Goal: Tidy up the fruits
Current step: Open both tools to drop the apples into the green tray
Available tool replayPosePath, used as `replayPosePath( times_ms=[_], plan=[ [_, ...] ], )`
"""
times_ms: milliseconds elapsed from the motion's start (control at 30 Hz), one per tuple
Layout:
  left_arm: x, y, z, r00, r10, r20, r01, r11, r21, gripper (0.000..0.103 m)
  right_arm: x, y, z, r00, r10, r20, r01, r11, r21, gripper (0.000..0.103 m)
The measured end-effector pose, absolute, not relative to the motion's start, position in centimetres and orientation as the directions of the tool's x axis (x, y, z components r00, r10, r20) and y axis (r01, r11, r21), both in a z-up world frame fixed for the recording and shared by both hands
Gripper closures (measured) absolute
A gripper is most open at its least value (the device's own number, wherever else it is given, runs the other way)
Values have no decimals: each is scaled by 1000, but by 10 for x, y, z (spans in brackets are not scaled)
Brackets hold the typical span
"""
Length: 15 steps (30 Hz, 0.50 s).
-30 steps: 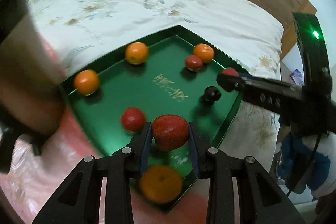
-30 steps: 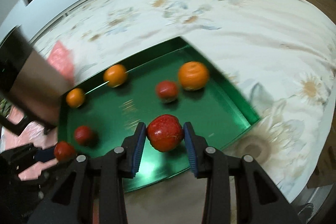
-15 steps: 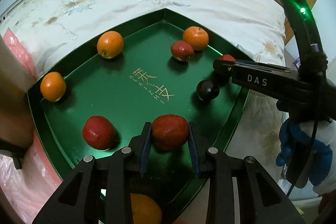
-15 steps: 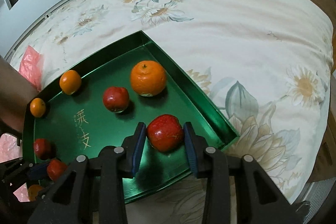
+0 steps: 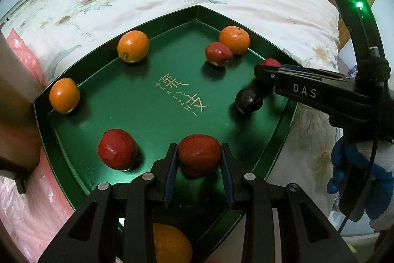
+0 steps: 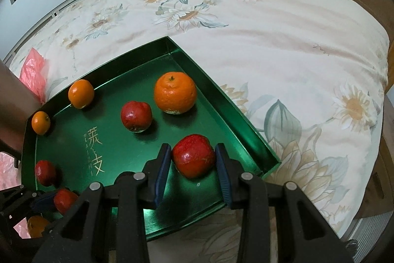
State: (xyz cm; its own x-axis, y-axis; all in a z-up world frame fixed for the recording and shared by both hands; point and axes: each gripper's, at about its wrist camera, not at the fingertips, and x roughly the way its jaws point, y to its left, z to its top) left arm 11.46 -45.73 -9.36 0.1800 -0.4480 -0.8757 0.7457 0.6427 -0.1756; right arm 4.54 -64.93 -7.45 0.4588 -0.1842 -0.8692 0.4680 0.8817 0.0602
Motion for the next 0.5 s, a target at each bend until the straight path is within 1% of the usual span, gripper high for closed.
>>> replayPosePath(
  times_ms=[100, 200, 233, 300, 433, 500],
  plan=[
    [114, -458, -93, 177, -447, -877, 746, 642, -177, 74, 45, -648, -73, 455, -194, -869, 468, 882, 48, 58],
    [113, -456, -91, 181, -443, -878, 741, 648, -174, 73, 45, -647, -71, 459, -197, -866, 468, 883, 47, 32],
    [112, -455, -91, 183, -441, -878, 741, 650, -172, 67, 45, -646, -69, 463, -203, -863, 467, 883, 43, 32],
    [112, -453, -88, 191, -446, -875, 737, 654, -172, 62, 45, -645, -67, 465, -206, -861, 464, 885, 39, 32],
    [108, -449, -83, 200, -453, -869, 743, 648, -166, 60, 43, -642, -61, 472, -210, -856, 462, 886, 38, 31],
    [104, -447, -79, 212, -456, -865, 748, 645, -157, 57, 41, -639, -58, 477, -211, -853, 462, 886, 39, 28]
  ],
)
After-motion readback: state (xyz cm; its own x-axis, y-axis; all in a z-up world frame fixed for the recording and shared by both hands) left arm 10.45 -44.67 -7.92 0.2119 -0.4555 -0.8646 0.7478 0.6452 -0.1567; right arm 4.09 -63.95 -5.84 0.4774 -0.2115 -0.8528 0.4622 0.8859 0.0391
